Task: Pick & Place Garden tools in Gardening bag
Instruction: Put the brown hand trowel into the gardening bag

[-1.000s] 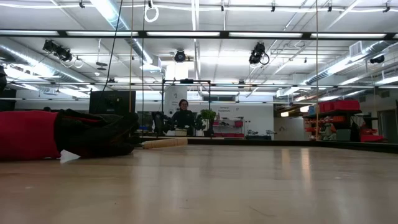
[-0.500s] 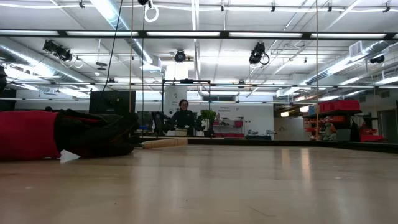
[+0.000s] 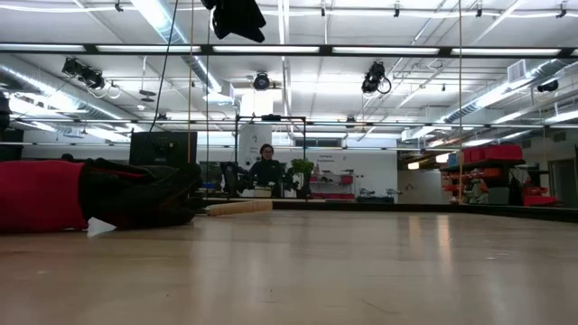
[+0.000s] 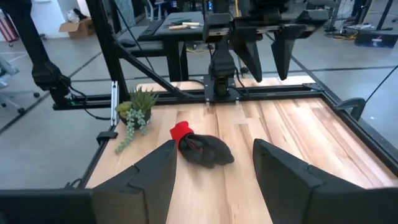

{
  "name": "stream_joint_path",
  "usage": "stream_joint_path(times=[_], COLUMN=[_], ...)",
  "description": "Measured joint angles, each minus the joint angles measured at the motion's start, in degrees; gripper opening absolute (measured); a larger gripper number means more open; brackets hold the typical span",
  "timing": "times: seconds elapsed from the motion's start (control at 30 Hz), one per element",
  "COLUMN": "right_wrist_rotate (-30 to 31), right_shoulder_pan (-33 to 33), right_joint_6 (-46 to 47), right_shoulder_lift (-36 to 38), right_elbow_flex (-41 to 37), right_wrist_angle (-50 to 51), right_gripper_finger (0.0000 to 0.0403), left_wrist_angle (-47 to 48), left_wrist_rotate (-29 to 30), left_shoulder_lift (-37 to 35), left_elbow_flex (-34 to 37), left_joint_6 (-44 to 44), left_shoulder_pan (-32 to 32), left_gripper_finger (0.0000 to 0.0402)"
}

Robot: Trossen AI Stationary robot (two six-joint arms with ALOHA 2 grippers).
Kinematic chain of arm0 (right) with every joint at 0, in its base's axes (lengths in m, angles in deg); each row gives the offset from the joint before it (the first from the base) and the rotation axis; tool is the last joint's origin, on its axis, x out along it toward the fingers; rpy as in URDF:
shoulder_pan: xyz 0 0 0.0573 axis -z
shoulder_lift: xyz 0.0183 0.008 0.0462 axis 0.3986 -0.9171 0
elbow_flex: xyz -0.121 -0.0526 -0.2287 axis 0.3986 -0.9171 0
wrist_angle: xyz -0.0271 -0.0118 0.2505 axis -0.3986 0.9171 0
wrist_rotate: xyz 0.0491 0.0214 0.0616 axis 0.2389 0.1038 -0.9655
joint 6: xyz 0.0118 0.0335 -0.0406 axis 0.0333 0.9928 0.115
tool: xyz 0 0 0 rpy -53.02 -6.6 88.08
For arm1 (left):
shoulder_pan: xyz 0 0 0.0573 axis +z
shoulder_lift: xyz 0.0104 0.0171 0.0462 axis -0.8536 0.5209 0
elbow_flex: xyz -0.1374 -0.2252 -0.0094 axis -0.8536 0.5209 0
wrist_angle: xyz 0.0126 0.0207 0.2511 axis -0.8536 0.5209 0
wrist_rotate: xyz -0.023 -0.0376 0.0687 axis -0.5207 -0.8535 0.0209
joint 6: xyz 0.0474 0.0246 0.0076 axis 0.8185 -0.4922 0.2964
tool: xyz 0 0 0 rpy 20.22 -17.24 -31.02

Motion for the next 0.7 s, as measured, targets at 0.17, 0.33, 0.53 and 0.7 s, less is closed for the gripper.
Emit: stream_joint_path(times=[0.17, 0.33, 0.53, 0.7], right_wrist_rotate=[0.0, 0.0, 0.0, 0.0], right_shoulder_pan=[0.0, 0.0, 0.02, 0.67], right_joint_6=[-0.2, -0.22, -0.24, -0.15], right_shoulder_lift=[-0.5, -0.88, -1.02, -1.02], right_elbow_flex=[0.0, 0.0, 0.0, 0.0], right_wrist_angle=[-0.19, -0.19, -0.35, -0.68], right_gripper_finger=[0.0212, 0.0212, 0.0212, 0.0212], left_wrist_angle=[1.39, 2.6, 3.69, 4.9], left_wrist_rotate=[0.54, 0.6, 0.67, 0.69], left_shoulder_lift=[1.11, 1.19, 1.04, 0.95], left_elbow_flex=[-0.04, -0.04, -0.04, 1.32], left_joint_6=[-0.02, -0.02, 0.72, 0.92], left_shoulder_pan=[0.02, 0.02, 0.02, 0.02], left_gripper_finger=[0.0217, 0.0228, 0.0216, 0.0205])
